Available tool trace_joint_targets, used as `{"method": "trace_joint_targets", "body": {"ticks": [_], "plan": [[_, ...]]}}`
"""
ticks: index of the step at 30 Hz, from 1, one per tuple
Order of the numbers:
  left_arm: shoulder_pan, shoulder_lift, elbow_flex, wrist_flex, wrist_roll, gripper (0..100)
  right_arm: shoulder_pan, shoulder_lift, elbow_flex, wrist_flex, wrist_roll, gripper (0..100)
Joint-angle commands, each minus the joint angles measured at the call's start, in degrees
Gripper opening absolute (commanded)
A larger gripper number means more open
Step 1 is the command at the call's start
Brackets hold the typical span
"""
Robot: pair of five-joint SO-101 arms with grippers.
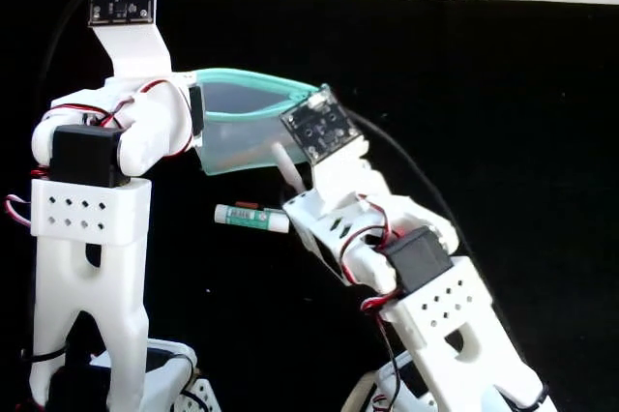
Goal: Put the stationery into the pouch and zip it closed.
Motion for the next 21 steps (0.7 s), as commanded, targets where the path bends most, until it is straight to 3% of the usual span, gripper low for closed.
{"method": "trace_joint_targets", "body": {"ticks": [1, 10, 21], "plan": [[0.9, 0.5, 1.3, 0.1, -0.3, 1, -0.5, -1.2, -6.7, 1.6, -0.3, 0.6], [0.9, 0.5, 1.3, 0.1, -0.3, 1, -0.5, 6.6, -23.6, 4.4, 4.7, 0.6], [0.9, 0.5, 1.3, -0.1, -0.3, 1, -0.4, 13.2, -40.7, 3.9, 4.7, 0.6]]}}
